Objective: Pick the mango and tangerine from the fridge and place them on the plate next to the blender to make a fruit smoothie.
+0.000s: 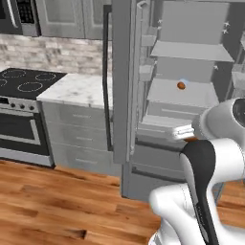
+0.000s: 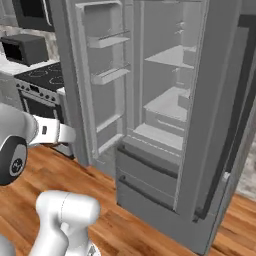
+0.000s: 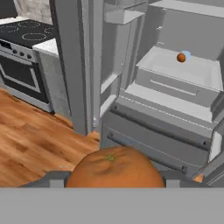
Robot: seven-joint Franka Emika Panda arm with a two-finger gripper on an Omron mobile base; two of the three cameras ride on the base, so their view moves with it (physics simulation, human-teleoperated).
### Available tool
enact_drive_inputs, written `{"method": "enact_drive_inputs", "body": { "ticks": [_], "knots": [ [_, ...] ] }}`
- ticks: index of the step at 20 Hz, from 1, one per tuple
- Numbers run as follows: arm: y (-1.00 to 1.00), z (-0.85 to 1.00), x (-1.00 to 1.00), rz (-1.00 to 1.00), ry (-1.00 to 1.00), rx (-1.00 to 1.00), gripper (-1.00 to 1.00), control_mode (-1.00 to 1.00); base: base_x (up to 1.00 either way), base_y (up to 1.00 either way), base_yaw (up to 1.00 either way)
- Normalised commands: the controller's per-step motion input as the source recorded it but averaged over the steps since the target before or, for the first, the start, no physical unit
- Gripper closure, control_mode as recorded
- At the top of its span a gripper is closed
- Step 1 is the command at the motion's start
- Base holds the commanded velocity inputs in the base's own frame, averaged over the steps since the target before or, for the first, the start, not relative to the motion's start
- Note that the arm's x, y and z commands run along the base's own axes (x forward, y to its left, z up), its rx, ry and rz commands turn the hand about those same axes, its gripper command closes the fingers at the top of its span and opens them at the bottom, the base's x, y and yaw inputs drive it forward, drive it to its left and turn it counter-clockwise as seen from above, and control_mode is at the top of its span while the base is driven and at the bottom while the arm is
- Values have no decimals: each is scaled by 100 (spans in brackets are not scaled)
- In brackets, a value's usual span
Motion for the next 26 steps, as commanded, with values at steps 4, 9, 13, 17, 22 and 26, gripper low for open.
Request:
{"method": "enact_drive_inputs", "body": {
  "ticks": [4,9,13,17,22,26],
  "knots": [
    [0,0,0,0,0,0,100,100,-39,53,81],
    [0,0,0,0,0,0,100,100,-20,50,88],
    [0,0,0,0,0,0,100,100,-24,40,98],
    [0,0,0,0,0,0,100,100,-25,25,100],
    [0,0,0,0,0,0,100,100,-25,17,100],
    [0,0,0,0,0,0,100,100,-24,15,100]
  ]
}}
